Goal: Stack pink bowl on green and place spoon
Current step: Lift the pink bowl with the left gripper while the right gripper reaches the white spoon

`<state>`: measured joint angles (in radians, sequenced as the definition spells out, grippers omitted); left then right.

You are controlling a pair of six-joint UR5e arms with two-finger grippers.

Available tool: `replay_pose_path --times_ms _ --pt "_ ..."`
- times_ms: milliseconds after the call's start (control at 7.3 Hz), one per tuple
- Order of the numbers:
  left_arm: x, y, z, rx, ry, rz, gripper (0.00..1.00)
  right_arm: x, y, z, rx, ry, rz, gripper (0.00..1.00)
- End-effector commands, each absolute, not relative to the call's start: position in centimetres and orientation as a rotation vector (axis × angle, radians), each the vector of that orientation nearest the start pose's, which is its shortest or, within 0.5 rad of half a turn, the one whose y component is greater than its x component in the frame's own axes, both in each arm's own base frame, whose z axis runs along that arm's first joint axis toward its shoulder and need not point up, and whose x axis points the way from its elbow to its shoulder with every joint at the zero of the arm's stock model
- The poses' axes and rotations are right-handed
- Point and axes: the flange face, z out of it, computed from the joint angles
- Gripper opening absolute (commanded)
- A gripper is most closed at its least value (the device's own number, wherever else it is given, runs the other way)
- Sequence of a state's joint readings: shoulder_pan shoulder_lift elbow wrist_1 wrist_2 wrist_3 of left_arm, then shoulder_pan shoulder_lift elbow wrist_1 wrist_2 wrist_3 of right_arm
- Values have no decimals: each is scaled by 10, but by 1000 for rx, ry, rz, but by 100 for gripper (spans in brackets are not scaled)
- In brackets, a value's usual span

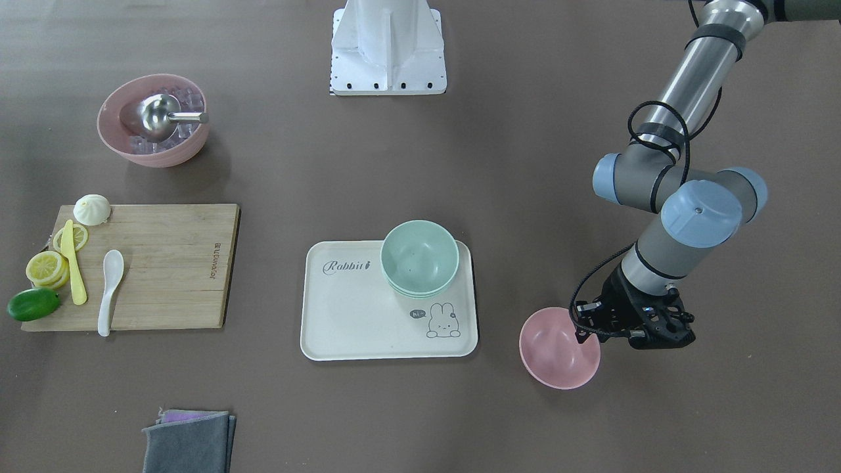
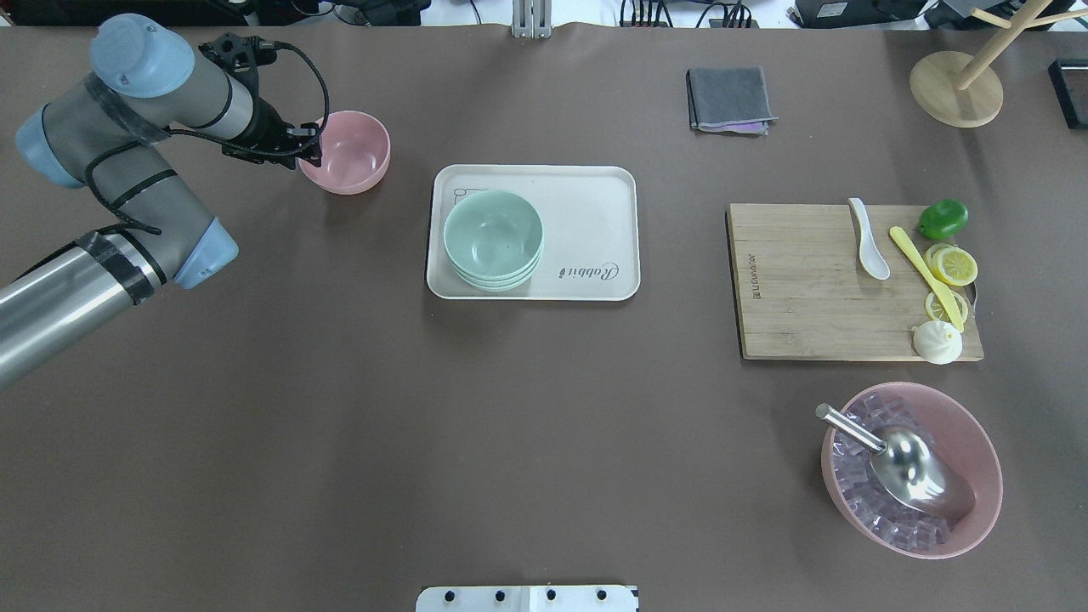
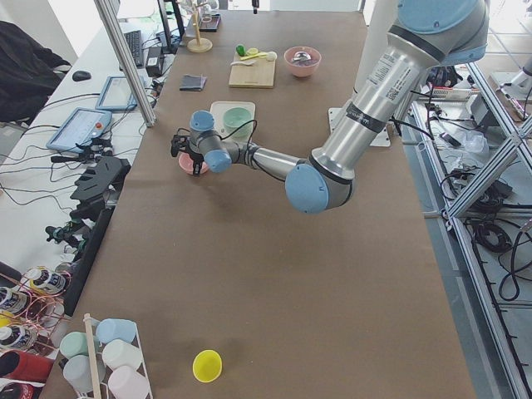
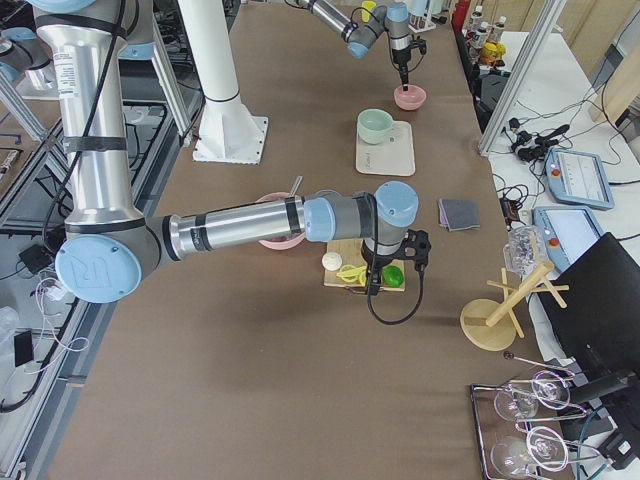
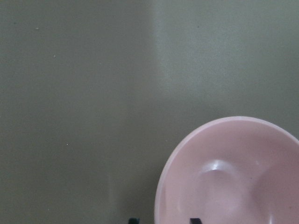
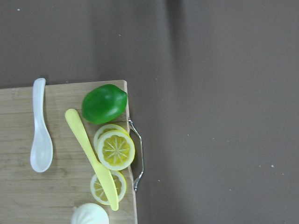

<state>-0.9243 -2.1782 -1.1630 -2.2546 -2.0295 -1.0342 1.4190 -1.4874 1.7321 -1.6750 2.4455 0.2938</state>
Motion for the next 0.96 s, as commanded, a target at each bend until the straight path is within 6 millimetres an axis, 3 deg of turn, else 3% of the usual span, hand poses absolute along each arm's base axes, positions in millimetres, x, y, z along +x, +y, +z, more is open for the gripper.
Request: replay_pose_path --times_ms 0,137,411,548,685,821 --pt "386 -660 414 258 930 -157 7 -79 -550 494 -98 -894 94 100" --pt "386 -660 414 258 930 -157 0 -95 -552 482 -110 -897 103 100" --pt "369 -670 410 253 939 -193 0 -122 -562 452 -106 -908 109 100" --pt "338 -686 395 219 988 -215 0 -140 -571 428 -108 -915 127 100" --pt "294 -698 386 165 1042 -225 0 -170 -573 411 -119 -900 136 100" --pt "281 -697 369 143 1058 -230 0 -208 -568 412 -84 -853 117 100"
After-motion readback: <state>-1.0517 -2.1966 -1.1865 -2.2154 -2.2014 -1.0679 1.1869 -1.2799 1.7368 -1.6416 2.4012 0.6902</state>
